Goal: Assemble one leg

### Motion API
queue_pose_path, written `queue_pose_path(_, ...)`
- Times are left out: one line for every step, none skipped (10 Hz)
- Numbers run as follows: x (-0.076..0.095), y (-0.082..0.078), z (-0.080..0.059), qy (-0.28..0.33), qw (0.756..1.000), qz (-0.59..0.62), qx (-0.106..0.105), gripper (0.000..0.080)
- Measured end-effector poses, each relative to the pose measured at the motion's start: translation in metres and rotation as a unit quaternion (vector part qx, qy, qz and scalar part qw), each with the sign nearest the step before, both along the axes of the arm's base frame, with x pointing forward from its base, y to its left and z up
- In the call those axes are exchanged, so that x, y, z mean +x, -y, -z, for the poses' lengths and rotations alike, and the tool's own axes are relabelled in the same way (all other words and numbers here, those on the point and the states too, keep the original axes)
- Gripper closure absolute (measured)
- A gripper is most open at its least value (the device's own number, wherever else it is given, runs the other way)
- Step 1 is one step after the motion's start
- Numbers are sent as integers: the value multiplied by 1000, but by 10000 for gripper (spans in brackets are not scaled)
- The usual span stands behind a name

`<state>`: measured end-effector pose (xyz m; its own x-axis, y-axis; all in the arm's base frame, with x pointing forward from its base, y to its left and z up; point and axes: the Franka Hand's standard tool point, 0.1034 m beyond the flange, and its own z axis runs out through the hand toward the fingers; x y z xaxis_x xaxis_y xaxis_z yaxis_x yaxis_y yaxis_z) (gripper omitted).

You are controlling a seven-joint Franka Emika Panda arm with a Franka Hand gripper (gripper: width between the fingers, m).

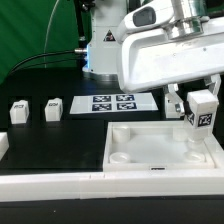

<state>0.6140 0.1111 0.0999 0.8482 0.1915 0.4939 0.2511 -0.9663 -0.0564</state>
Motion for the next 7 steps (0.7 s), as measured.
queue_pose_path(1, 2, 8, 17, 1000, 3, 0, 508)
queue_pose_path(-1, 2, 12, 15, 1000, 4, 0, 508)
queue_pose_path(0, 5, 13, 26, 1000, 7, -1, 508)
queue_pose_path(-1, 9, 17, 44, 999, 13, -1, 508)
queue_pose_path(-2, 8, 20, 39, 999, 12, -1, 508)
queue_pose_path(-3, 8, 20, 39, 999, 12, -1, 508)
queue_pose_path(-4, 7, 21, 38, 999, 11, -1, 508)
